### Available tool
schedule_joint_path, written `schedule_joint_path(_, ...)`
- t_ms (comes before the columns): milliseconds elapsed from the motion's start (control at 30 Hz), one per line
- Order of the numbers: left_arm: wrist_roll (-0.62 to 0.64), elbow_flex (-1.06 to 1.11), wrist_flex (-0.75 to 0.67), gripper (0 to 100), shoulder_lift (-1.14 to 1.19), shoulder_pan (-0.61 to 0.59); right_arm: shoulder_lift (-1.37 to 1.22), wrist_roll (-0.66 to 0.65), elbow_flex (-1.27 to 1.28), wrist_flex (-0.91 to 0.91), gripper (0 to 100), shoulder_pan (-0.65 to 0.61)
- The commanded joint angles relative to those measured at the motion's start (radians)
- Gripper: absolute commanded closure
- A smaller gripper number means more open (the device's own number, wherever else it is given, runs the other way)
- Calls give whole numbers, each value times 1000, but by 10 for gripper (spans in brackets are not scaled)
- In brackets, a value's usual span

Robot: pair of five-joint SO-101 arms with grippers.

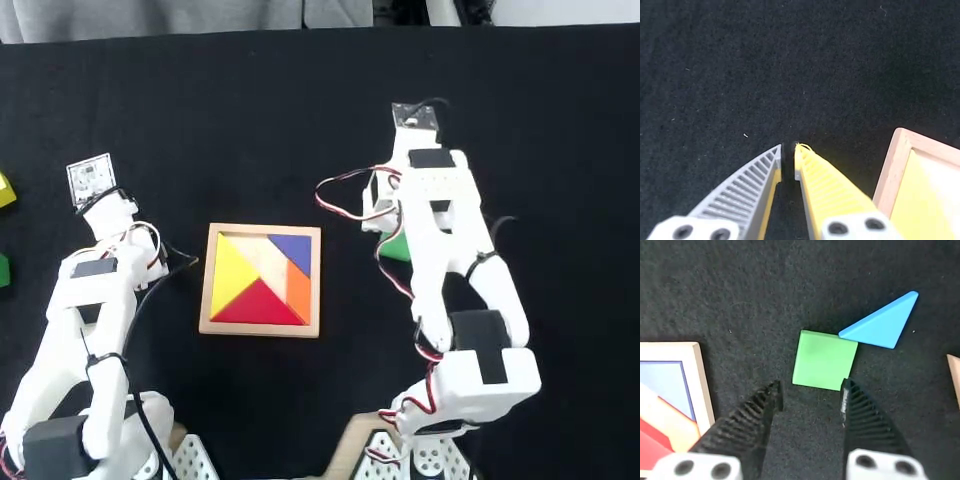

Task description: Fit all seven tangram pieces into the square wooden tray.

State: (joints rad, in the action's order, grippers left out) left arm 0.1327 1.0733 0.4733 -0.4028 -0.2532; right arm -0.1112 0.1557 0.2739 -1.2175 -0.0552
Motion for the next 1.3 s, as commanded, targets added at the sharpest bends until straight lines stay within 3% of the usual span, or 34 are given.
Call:
schedule_joint_path(0,-6,-5,-18,938,-29,12,21,9,-1,20,800,-15)
schedule_joint_path(267,-6,-5,-18,938,-29,12,-33,11,-4,40,793,-15)
schedule_joint_path(467,-6,-5,-18,938,-29,12,-116,41,-24,37,655,-15)
schedule_joint_path(933,-6,-4,-18,938,-29,12,-128,44,-21,118,655,-14)
schedule_joint_path(1267,-6,-2,-18,938,-29,10,-297,43,-127,78,656,-6)
